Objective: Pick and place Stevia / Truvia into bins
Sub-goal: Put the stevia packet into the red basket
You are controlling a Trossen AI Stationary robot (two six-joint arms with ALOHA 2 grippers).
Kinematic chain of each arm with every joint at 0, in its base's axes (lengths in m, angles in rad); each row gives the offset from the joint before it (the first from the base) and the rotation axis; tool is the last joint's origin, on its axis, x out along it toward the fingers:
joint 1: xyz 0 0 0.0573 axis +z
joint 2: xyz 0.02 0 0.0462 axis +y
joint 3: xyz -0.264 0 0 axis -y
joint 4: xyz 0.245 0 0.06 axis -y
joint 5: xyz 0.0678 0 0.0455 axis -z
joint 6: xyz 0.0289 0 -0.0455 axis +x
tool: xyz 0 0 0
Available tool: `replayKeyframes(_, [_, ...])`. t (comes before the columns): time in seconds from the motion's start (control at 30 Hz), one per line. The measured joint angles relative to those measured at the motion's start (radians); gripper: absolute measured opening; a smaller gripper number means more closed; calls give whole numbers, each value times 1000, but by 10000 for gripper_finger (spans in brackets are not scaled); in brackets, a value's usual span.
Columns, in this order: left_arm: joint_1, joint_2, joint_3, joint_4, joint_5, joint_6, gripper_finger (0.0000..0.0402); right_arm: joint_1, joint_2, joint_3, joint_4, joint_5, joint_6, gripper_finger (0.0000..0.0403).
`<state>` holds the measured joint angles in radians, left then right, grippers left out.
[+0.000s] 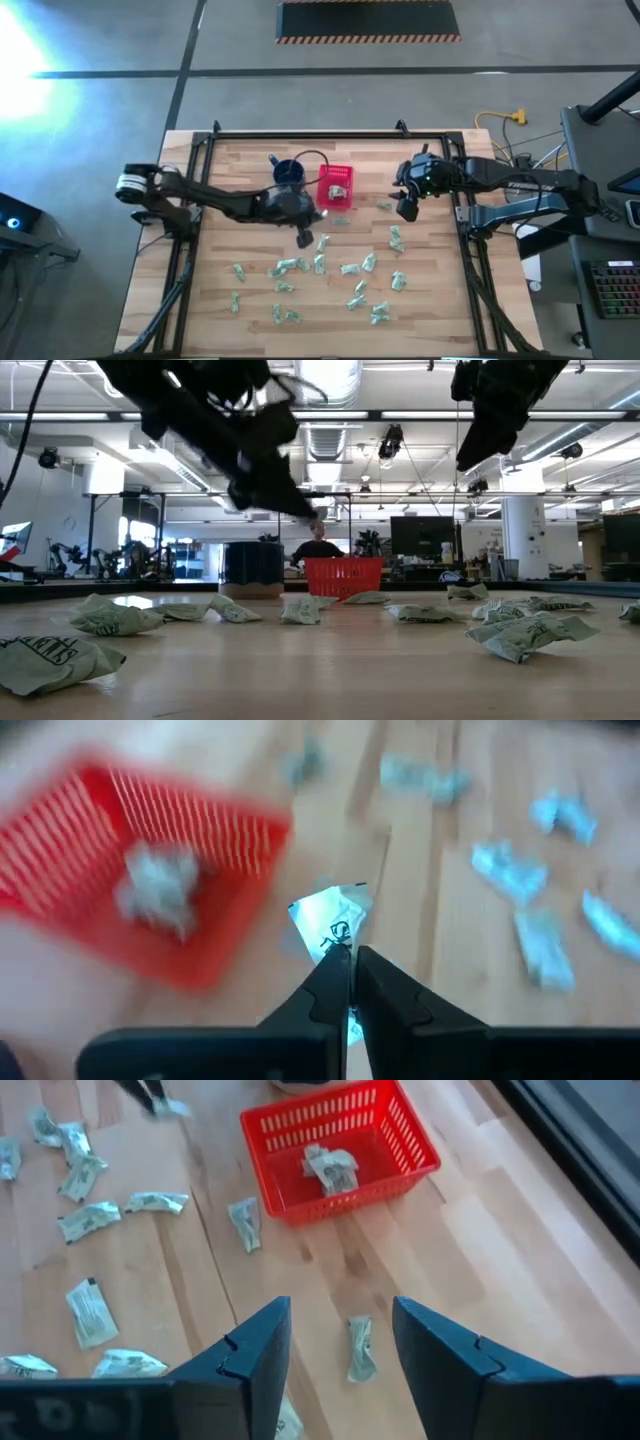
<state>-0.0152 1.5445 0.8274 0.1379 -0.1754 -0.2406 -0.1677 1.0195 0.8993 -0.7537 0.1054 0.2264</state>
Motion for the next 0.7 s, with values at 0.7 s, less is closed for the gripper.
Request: replayKeyframes(0.7, [165,123,113,85,-40,188,35,-1,19,-239,120,24,178,155])
